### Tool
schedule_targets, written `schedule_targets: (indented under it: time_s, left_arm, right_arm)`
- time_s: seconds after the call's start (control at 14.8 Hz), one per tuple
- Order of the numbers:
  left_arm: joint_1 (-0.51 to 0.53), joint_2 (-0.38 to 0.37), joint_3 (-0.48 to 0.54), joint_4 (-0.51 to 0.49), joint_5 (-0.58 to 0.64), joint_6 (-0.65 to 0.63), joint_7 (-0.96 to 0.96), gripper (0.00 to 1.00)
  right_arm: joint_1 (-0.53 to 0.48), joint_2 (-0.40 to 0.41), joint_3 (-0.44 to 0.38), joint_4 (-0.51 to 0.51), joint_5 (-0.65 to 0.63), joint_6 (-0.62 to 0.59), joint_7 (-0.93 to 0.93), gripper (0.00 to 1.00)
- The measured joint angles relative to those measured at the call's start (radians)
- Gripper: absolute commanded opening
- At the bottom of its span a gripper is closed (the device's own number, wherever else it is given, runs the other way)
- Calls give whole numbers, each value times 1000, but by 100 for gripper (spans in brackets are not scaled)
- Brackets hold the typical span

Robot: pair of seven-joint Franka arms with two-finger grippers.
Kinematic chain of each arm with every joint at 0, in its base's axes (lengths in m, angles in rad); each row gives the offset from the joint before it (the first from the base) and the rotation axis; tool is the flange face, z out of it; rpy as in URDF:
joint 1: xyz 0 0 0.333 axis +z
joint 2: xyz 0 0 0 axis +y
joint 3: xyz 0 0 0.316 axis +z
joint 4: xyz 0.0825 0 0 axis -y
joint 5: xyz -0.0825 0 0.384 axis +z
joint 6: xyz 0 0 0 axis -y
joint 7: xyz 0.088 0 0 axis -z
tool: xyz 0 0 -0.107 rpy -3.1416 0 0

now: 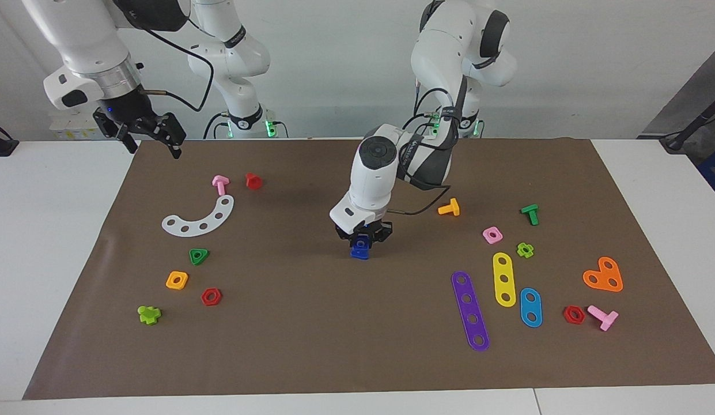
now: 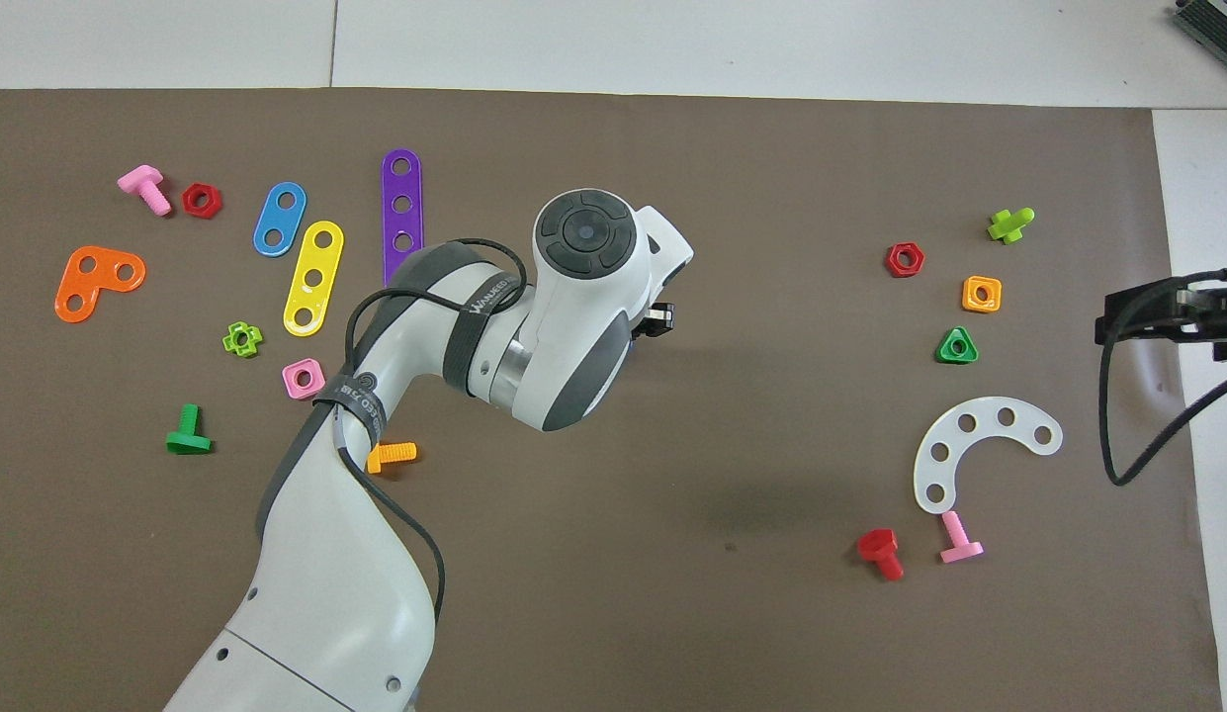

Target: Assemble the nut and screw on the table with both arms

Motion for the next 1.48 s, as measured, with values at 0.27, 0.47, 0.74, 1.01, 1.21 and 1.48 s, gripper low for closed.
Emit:
schedule_targets:
  time_s: [0.27, 0.47, 0.74, 1.01, 1.21, 1.48]
  left_arm:
    - [0, 1, 0, -2, 0, 0, 0, 0]
    - [0, 2, 0, -13, 0, 9, 0, 0]
    - [0, 5, 0, -22, 0, 25, 0, 0]
    - [0, 4, 0, -23, 0, 27, 0, 0]
    - [-1, 4, 0, -24, 0, 31, 0, 0]
    - [-1, 4, 0, -25, 2, 32, 0, 0]
  right_arm:
    - [-1, 0, -1, -2, 0, 0, 0, 100]
    - [-2, 0, -2, -2, 0, 0, 0, 100]
    - [-2, 0, -3, -3, 0, 0, 0, 100]
    - [-2, 0, -3, -4, 0, 0, 0, 100]
    - [-2, 0, -3, -4, 0, 0, 0, 100]
    - [-2, 0, -3, -4, 0, 0, 0, 100]
